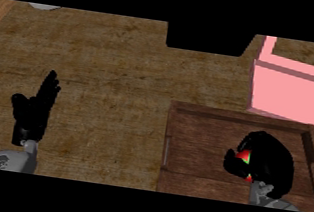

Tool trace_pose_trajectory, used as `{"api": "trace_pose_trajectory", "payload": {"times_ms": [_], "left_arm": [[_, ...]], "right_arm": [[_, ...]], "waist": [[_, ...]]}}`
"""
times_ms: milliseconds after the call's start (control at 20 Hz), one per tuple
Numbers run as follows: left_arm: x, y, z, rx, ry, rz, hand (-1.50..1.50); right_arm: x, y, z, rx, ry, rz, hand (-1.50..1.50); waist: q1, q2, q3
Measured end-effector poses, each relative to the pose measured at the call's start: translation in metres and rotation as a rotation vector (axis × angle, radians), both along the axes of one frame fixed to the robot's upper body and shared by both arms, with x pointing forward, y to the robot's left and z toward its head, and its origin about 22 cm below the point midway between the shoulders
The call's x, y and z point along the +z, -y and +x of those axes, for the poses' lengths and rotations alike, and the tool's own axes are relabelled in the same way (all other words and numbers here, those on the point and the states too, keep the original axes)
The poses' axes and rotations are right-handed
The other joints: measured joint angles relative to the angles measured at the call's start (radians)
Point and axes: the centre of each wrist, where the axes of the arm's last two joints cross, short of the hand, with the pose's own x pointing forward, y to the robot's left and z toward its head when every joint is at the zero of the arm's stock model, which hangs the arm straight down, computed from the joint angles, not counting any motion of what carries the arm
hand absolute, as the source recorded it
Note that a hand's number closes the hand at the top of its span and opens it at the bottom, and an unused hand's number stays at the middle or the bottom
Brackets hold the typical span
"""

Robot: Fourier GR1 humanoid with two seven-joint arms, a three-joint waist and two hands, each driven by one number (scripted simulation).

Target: Pick the tomato from the tray and place it in the cardboard box

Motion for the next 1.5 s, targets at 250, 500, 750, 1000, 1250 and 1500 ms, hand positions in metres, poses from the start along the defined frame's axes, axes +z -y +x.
{"api": "trace_pose_trajectory", "payload": {"times_ms": [250,500,750,1000,1250,1500], "left_arm": [[0.000,0.003,0.001,0.000,-0.008,0.001,0.00],[0.001,-0.002,0.001,0.014,-0.013,0.003,0.00],[0.002,-0.006,-0.001,0.023,-0.010,0.004,0.00],[-0.001,-0.002,-0.003,0.022,-0.003,-0.004,0.00],[0.004,-0.008,-0.003,0.029,-0.001,0.003,0.00],[0.005,-0.004,-0.003,0.025,-0.005,0.000,0.00]], "right_arm": [[-0.002,-0.009,-0.029,0.429,-0.030,-0.005,1.50],[0.006,0.007,-0.064,0.784,-0.003,-0.014,1.50],[0.041,0.038,-0.092,0.922,0.118,-0.025,1.50],[0.076,0.057,-0.106,0.936,0.234,-0.036,1.50],[0.094,0.073,-0.097,0.877,0.319,-0.087,1.50],[0.119,0.093,-0.084,0.797,0.393,-0.155,1.50]], "waist": [[-0.001,-0.004,0.001],[-0.013,-0.006,0.001],[-0.019,-0.005,0.001],[-0.023,-0.005,0.000],[-0.027,-0.006,-0.001],[-0.022,-0.004,-0.001]]}}
